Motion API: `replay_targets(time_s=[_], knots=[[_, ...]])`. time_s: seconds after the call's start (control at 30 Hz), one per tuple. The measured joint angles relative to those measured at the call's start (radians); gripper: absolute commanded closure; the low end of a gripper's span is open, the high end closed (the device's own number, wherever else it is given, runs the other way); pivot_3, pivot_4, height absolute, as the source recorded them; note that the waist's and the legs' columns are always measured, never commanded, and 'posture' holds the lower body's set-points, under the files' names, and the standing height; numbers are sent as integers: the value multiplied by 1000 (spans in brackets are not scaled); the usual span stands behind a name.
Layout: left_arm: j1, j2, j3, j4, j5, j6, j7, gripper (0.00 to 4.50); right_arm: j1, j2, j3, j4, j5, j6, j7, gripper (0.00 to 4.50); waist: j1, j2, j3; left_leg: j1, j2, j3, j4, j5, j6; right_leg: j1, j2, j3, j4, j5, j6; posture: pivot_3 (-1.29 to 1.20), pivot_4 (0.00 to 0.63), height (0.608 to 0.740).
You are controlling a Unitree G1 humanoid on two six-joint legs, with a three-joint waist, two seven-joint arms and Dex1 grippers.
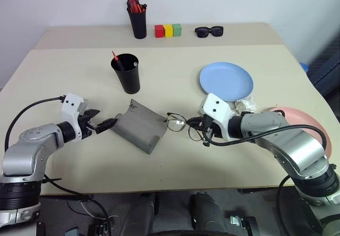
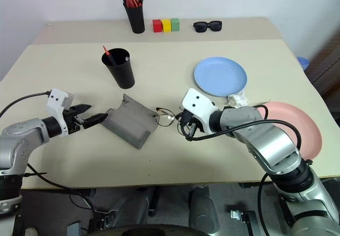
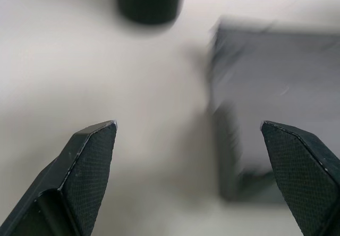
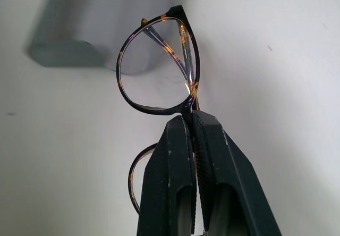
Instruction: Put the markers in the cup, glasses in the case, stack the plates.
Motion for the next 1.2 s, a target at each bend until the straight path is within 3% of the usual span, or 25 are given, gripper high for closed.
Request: replay_targets(time_s=[0.27,0.53,0.73,1.0,1.2], knots=[[124,43,-30,-163,-207,232,-131,10,-4,-50,-52,7,-16,-38,15,4486,-1,0,0,0,0,1,-1,0,0,0,-1,1,-1,-1,-3,0,150,740],[146,34,-35,-268,-287,309,-92,10,1,-57,-61,20,-21,-60,26,4486,1,0,0,0,0,1,0,0,0,0,-3,1,-1,-2,-5,0,150,740],[102,-2,-50,-238,-155,62,-45,10,0,-57,-61,23,-22,-72,36,4486,3,0,0,0,0,1,0,0,0,0,-4,1,-1,-2,-5,0,150,740],[45,267,-247,-260,-69,-192,-457,10,1,-94,-64,42,-19,-125,113,4486,1,1,0,-1,0,3,-2,0,0,-1,-3,2,-3,-2,-6,0,150,740],[-86,305,-443,-168,72,-337,-651,10,41,-128,-82,19,-11,-144,158,4486,2,1,0,-1,0,3,-2,0,0,0,-2,2,-3,-2,-6,0,150,740]])
